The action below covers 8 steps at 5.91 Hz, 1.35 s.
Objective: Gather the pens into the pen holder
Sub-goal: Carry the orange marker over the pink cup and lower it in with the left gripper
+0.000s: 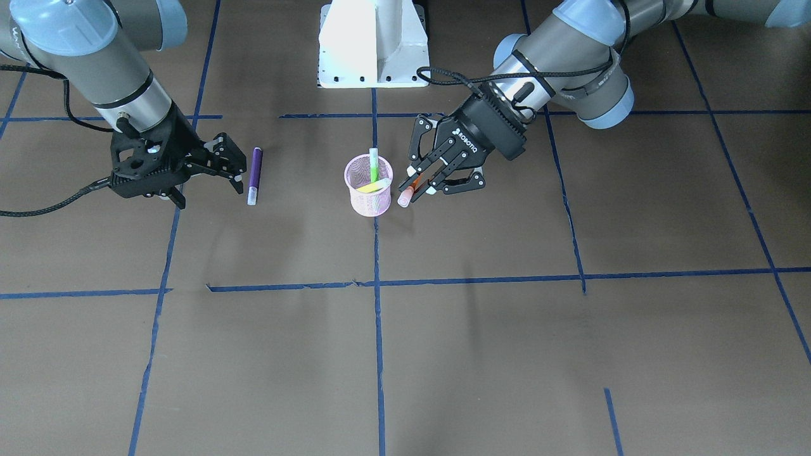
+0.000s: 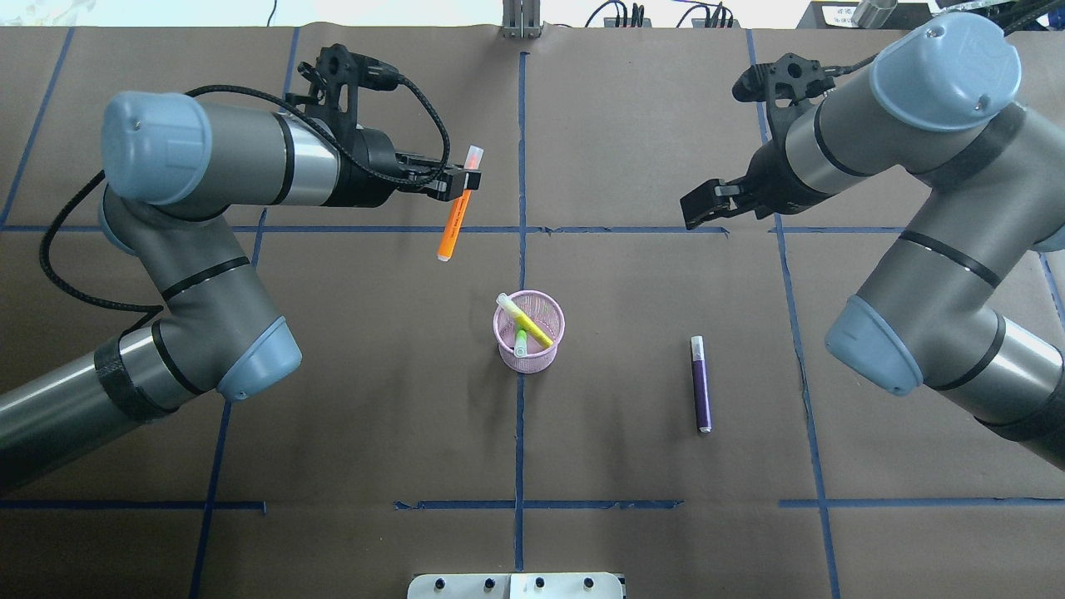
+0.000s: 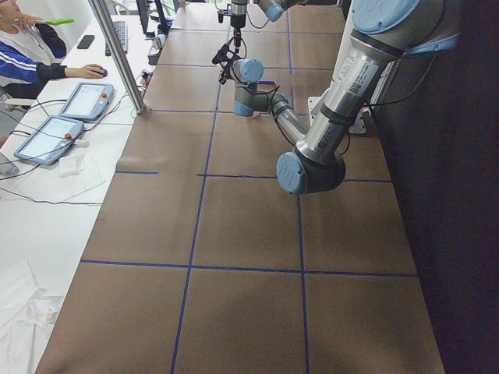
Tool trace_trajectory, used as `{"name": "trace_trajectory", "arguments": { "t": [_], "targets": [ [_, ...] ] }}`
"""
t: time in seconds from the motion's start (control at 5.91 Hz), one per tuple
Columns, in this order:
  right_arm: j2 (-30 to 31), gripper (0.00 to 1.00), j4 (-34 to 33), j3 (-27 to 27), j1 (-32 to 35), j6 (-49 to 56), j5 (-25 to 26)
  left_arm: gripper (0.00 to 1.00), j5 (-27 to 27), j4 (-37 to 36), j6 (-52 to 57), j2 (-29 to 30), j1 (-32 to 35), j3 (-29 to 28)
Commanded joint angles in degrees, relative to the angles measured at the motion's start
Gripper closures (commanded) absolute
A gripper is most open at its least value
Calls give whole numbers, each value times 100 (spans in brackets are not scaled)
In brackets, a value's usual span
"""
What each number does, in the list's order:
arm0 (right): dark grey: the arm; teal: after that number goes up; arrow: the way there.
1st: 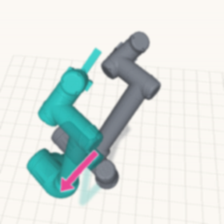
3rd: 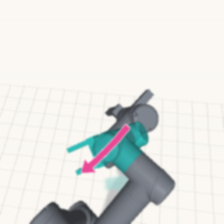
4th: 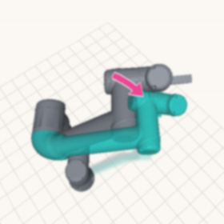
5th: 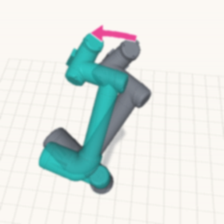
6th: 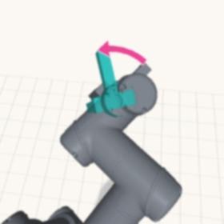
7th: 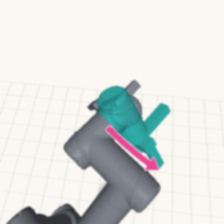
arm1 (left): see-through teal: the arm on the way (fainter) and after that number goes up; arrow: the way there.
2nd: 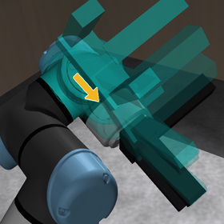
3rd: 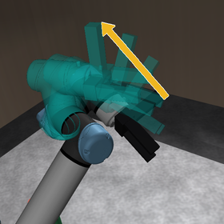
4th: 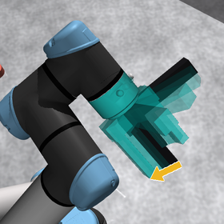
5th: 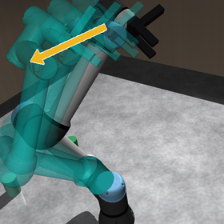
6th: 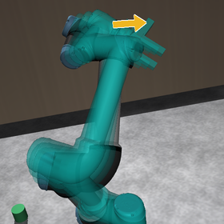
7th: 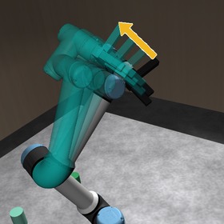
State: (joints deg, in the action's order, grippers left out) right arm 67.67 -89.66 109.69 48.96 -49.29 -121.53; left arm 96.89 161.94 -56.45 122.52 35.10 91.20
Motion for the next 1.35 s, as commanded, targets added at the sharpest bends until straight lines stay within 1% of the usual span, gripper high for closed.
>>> {"name": "trace_trajectory", "arguments": {
  "t": [0.0,0.34,0.51,0.68,0.85,1.02,1.19],
  "targets": [
    [36,0,-87,-1,53,-28,-160,100,-469,1221,38,17,-328,-514],
    [27,0,-78,8,44,-28,-160,100,-1396,1470,256,157,-687,-883],
    [27,0,-69,8,44,-28,-160,100,-1741,1472,554,184,-976,-894],
    [27,0,-78,8,44,-28,-160,100,-1944,1472,565,193,-1100,-998],
    [18,0,-78,8,44,-28,-160,100,-1955,1480,574,184,-1189,-1043],
    [10,0,-78,8,44,-28,-160,100,-2146,1593,565,184,-1329,-1147],
    [27,0,-78,8,44,-37,-160,100,-2201,1629,574,271,-1400,-1349]
  ]
}}
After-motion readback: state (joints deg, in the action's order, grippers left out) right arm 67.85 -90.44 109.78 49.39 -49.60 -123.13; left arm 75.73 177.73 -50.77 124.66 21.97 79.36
